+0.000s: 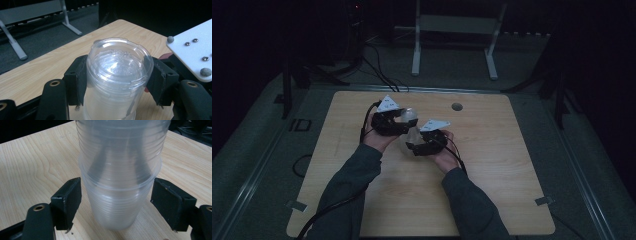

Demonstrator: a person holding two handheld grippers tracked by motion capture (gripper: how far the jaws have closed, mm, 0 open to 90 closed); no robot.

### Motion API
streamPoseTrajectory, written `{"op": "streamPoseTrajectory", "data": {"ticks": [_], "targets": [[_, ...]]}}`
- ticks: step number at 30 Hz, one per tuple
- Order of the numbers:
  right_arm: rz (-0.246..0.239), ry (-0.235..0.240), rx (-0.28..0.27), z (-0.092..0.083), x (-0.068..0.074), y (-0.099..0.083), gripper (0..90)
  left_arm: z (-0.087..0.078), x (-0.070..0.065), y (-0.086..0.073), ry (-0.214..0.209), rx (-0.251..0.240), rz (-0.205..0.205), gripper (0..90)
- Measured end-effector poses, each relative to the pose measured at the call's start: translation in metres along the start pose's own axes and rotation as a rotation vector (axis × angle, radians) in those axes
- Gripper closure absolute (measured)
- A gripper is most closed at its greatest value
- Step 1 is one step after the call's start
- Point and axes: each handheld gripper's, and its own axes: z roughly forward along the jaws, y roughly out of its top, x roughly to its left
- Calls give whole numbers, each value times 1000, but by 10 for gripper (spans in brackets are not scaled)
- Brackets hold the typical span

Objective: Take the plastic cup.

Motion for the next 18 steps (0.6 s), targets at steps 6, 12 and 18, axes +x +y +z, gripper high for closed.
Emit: {"op": "streamPoseTrajectory", "data": {"ticks": [6, 12, 18], "targets": [[3, -7, -8, 0, 0, 1, 244, -1, 1, 1, -4, -5, -11, 393], [-2, -4, -30, -3, 1, 4, 244, -2, 2, 3, 0, -9, -20, 393], [-3, -12, -26, -2, 1, 4, 261, -5, 1, 7, 2, -24, -17, 395]]}}
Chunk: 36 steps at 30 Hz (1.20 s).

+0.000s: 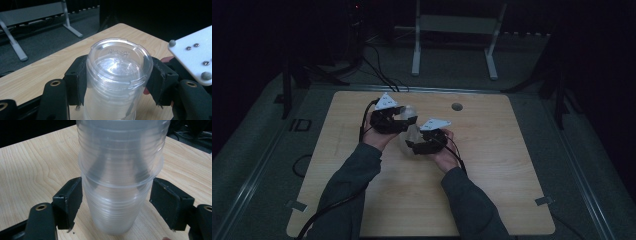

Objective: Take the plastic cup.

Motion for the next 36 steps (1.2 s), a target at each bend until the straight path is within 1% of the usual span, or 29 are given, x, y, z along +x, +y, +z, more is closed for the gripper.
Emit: {"op": "streamPoseTrajectory", "data": {"ticks": [8, 13, 22, 29, 36], "targets": [[-6, 1, 2, -1, 0, 0, 263, -5, 1, 6, -3, -18, -5, 399], [-2, 1, -1, -2, 0, -1, 261, -10, 1, 11, -4, -24, 1, 403], [3, 0, -12, -13, -1, 1, 258, -19, 0, 20, -7, -37, 4, 405], [5, -1, -16, -20, -1, 1, 248, -25, 0, 27, -13, -57, 4, 407], [-5, -3, -26, -28, -3, 1, 248, -31, -1, 35, -18, -76, 14, 407]]}}
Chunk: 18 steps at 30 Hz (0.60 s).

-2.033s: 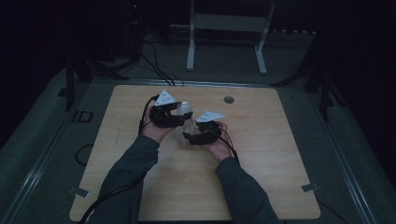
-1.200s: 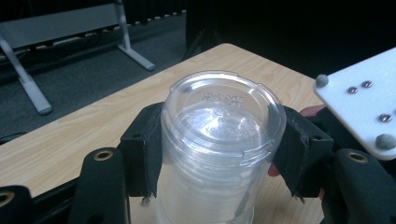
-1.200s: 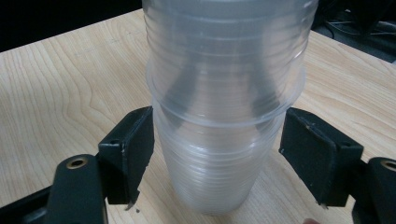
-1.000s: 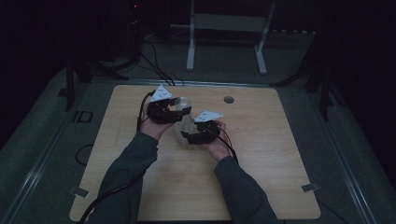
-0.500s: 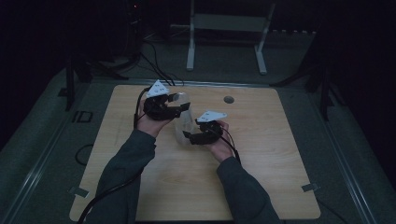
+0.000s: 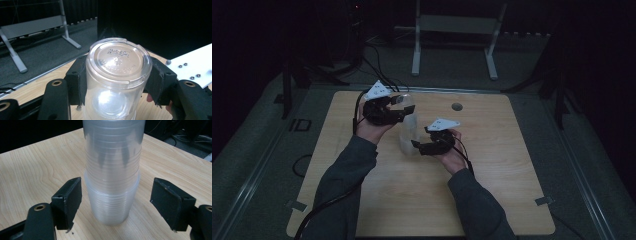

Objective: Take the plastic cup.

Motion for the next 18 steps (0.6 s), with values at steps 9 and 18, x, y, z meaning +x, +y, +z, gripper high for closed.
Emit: {"op": "streamPoseTrajectory", "data": {"ticks": [9, 18], "targets": [[-7, 5, -13, -9, 2, 3, 241, -6, -4, 9, -7, -24, 15, 409], [-10, 3, -18, -18, 0, 2, 234, -10, -6, 17, -17, -33, 27, 409]]}}
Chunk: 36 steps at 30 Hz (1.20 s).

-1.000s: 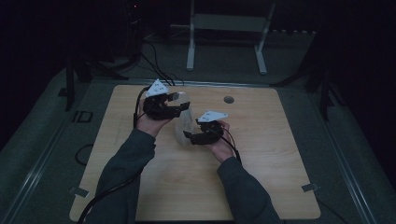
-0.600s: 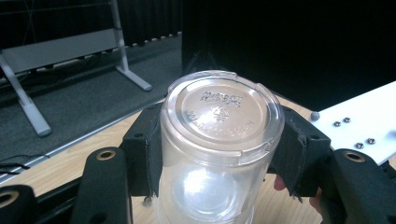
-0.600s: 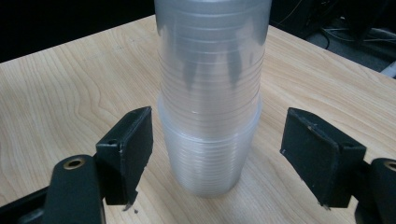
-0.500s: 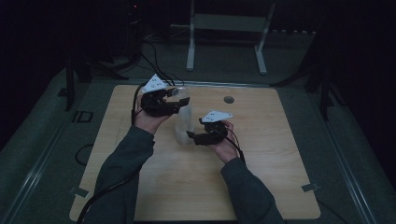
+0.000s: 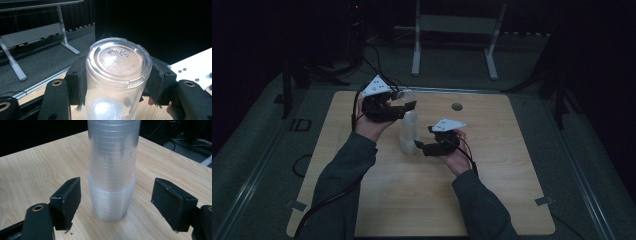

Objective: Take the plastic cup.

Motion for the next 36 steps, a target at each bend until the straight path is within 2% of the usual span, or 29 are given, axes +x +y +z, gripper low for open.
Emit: {"op": "streamPoseTrajectory", "data": {"ticks": [19, 28, 36], "targets": [[-2, -5, -21, -16, -5, 0, 228, -17, -4, 14, -10, -42, 10, 410], [-3, -3, -13, -19, -4, -4, 227, -26, -7, 16, -32, -50, 8, 410], [-3, 2, -16, -23, -4, -5, 225, -34, -4, 12, -29, -48, 2, 410]]}}
